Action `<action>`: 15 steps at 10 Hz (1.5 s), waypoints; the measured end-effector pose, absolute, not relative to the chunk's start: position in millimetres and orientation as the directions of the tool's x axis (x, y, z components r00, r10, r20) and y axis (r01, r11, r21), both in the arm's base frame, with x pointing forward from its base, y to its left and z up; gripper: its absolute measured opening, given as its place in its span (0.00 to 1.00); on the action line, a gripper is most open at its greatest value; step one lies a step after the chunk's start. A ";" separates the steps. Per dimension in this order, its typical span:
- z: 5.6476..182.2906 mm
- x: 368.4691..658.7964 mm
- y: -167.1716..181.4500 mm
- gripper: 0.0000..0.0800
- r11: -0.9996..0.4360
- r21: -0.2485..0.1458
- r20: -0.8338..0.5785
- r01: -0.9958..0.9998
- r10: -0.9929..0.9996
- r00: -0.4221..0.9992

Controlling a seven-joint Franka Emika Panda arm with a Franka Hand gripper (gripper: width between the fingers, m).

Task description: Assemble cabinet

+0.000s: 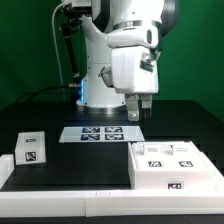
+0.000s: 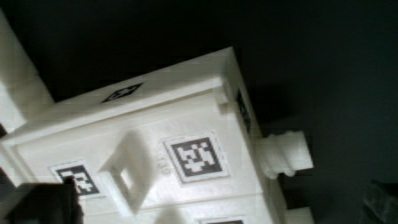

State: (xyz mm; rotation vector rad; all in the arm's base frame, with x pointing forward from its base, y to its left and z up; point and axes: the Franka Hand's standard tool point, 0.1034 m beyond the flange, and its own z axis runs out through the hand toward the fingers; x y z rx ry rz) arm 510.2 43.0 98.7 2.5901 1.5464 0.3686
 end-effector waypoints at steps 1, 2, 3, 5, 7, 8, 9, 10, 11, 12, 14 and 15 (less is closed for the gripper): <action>95.2 503.5 44.9 1.00 -0.613 0.178 0.190 0.770 0.789 0.584; 92.7 500.5 46.4 1.00 -0.709 0.151 0.222 0.689 0.703 0.675; 89.5 497.7 51.0 1.00 -0.778 0.125 0.250 0.616 0.626 0.739; 85.6 494.7 54.9 1.00 -0.842 0.088 0.263 0.533 0.536 0.803; 85.5 494.9 54.4 1.00 -0.903 0.052 0.272 0.427 0.425 0.864; 85.3 494.9 54.5 1.00 -0.922 0.037 0.275 0.385 0.380 0.883; 85.2 494.8 54.2 1.00 -0.940 0.023 0.276 0.341 0.334 0.901; 85.1 494.7 54.4 1.00 -0.961 0.002 0.277 0.276 0.266 0.923; 82.5 492.1 62.9 1.00 -0.989 -0.042 0.267 0.143 0.127 0.955; 76.8 490.7 67.9 1.00 -0.993 -0.050 0.259 0.105 0.089 0.962; 59.6 489.4 67.7 1.00 -0.994 -0.038 0.256 0.103 0.090 0.962; 51.8 488.5 67.4 1.00 -0.994 -0.036 0.257 0.106 0.093 0.962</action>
Offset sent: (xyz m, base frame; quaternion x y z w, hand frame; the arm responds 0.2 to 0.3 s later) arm -0.0104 0.0071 -0.0132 -0.0218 0.0128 0.1813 0.9831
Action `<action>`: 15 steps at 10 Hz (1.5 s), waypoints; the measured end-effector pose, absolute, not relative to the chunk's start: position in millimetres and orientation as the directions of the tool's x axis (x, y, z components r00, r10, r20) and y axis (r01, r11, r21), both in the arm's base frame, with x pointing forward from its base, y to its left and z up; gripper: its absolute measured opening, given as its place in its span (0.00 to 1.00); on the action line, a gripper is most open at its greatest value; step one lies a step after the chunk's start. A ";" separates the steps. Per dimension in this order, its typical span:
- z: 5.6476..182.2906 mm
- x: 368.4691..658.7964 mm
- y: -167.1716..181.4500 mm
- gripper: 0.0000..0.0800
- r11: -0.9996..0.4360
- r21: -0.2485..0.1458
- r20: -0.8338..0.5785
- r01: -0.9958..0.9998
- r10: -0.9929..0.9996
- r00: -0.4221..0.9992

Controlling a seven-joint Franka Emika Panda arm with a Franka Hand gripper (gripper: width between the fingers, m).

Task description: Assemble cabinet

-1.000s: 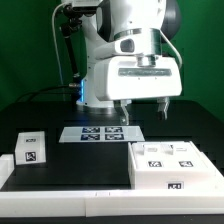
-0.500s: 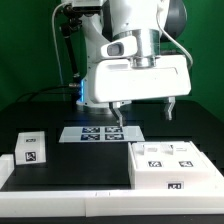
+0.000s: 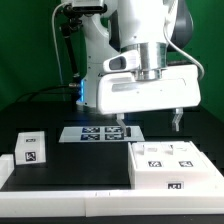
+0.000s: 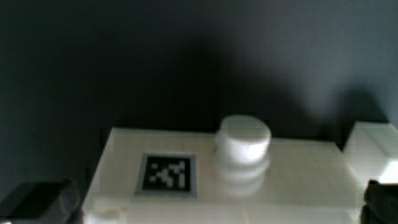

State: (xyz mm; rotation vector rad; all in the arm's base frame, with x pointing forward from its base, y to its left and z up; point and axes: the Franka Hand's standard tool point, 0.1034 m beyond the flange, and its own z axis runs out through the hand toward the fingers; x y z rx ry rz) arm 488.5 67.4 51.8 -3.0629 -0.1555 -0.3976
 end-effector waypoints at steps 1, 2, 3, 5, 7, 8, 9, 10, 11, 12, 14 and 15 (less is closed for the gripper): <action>44.0 487.3 65.9 1.00 -0.993 -0.034 0.253 0.109 0.097 0.963; 45.8 488.3 66.7 1.00 -0.993 -0.034 0.256 0.111 0.098 0.962; 46.0 488.5 66.7 1.00 -0.993 -0.034 0.256 0.111 0.099 0.961; 45.9 488.4 66.6 1.00 -0.993 -0.034 0.256 0.112 0.100 0.961; 33.6 487.9 64.9 1.00 -0.994 -0.035 0.248 0.106 0.094 0.964; 27.1 491.4 65.8 1.00 -0.994 -0.036 0.244 0.105 0.093 0.965; 23.6 495.2 66.6 1.00 -0.994 -0.038 0.245 0.105 0.093 0.965; 17.9 498.3 68.0 1.00 -0.994 -0.039 0.242 0.106 0.093 0.966; 11.9 500.0 67.6 1.00 -0.994 -0.040 0.237 0.103 0.091 0.967; 7.9 500.6 69.8 1.00 -0.994 -0.041 0.237 0.106 0.093 0.967; 6.5 500.3 75.0 1.00 -0.993 -0.045 0.238 0.110 0.097 0.967; 6.2 500.0 79.2 1.00 -0.992 -0.046 0.241 0.118 0.103 0.965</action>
Offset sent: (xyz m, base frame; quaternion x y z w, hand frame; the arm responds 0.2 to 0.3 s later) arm 0.0000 0.0000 0.0000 0.0000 0.0000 0.0000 1.0000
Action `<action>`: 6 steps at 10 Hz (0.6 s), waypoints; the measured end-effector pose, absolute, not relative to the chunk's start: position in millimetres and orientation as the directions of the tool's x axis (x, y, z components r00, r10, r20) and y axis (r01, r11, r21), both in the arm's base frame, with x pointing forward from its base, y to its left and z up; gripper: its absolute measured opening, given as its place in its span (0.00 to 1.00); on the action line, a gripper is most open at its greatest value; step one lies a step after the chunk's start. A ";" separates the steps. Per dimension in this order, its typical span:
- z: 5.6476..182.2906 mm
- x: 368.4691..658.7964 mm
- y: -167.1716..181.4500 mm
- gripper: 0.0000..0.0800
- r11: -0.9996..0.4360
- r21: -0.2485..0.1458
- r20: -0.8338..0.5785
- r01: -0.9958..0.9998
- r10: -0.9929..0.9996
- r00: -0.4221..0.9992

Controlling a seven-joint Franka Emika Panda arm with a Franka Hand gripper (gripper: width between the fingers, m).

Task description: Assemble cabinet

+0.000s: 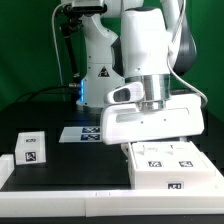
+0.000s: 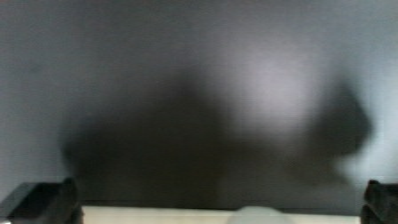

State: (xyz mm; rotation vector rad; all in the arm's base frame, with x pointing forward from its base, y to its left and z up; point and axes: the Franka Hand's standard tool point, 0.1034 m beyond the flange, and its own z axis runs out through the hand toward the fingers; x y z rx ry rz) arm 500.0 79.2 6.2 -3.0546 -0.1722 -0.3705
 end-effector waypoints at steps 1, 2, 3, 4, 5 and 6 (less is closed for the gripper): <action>5.8 499.7 79.5 1.00 -0.992 -0.045 0.241 0.122 0.108 0.965; 5.8 500.0 77.4 0.87 -0.992 -0.044 0.241 0.120 0.106 0.965; 5.7 500.3 75.2 0.87 -0.992 -0.043 0.241 0.120 0.107 0.965; 5.5 499.9 73.1 0.65 -0.991 -0.039 0.242 0.129 0.116 0.963; 5.6 499.2 70.7 0.48 -0.990 -0.034 0.250 0.140 0.127 0.960; 5.1 497.9 69.3 0.48 -0.989 -0.031 0.251 0.147 0.135 0.959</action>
Offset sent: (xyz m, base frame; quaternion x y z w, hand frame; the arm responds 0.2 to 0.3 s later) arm 0.0001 -0.0076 -0.0110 -0.0008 0.0169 -0.0025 0.9999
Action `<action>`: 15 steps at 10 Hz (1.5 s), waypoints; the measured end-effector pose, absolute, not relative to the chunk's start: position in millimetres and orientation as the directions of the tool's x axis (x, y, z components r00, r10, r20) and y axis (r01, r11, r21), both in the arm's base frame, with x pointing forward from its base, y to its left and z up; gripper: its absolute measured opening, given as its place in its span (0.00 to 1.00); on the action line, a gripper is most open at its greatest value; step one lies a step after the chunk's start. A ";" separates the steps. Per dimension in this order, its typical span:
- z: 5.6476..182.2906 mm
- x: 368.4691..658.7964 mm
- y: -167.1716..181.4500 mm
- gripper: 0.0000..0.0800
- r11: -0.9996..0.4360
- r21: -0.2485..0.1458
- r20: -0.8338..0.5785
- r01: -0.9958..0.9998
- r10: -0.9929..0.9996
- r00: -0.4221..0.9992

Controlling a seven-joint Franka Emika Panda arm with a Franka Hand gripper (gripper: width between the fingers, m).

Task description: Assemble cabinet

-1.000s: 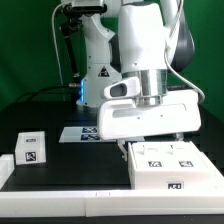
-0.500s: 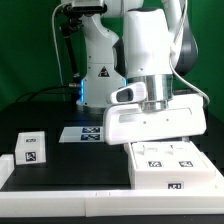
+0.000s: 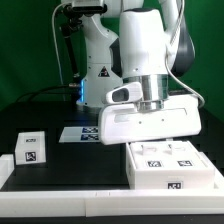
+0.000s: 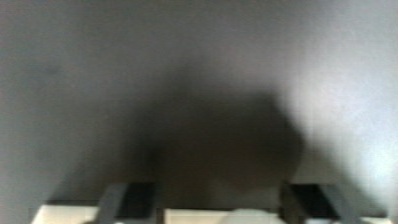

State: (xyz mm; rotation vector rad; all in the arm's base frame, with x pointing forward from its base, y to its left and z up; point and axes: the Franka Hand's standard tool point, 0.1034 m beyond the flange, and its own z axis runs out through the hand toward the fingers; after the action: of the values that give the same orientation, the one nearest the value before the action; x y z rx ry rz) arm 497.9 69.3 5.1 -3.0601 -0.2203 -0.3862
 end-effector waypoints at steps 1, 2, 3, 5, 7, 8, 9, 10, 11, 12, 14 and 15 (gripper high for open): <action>4.5 496.3 68.2 0.25 -0.988 -0.029 0.252 0.151 0.139 0.958; 3.8 494.1 67.8 0.11 -0.987 -0.026 0.254 0.158 0.146 0.956; 3.9 493.0 65.8 0.11 -0.984 -0.018 0.262 0.175 0.164 0.951; 3.9 491.7 64.8 0.01 -0.982 -0.012 0.267 0.190 0.180 0.947; 5.3 491.7 63.7 0.00 -0.980 -0.009 0.262 0.201 0.192 0.946; 19.4 493.6 60.6 0.00 -0.975 -0.007 0.241 0.220 0.212 0.947; 37.9 496.8 59.6 0.00 -0.974 -0.004 0.243 0.227 0.219 0.945; 48.9 498.7 59.0 0.00 -0.973 -0.003 0.243 0.232 0.225 0.944; 61.5 501.2 56.9 0.00 -0.970 -0.003 0.228 0.244 0.237 0.944; 75.3 506.0 55.1 0.00 -0.969 -0.003 0.224 0.246 0.240 0.945; 93.4 516.6 55.6 0.00 -0.968 -0.009 0.206 0.251 0.243 0.948; 101.3 522.2 56.1 0.00 -0.968 -0.014 0.188 0.252 0.245 0.951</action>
Offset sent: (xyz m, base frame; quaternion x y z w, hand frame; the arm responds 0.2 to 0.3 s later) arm -0.0060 -0.0120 -0.0090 -0.0131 0.0375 -0.0379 0.9985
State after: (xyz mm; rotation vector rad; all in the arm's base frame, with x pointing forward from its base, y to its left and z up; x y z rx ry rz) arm 522.2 56.1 101.3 -3.0653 -0.3904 -0.2886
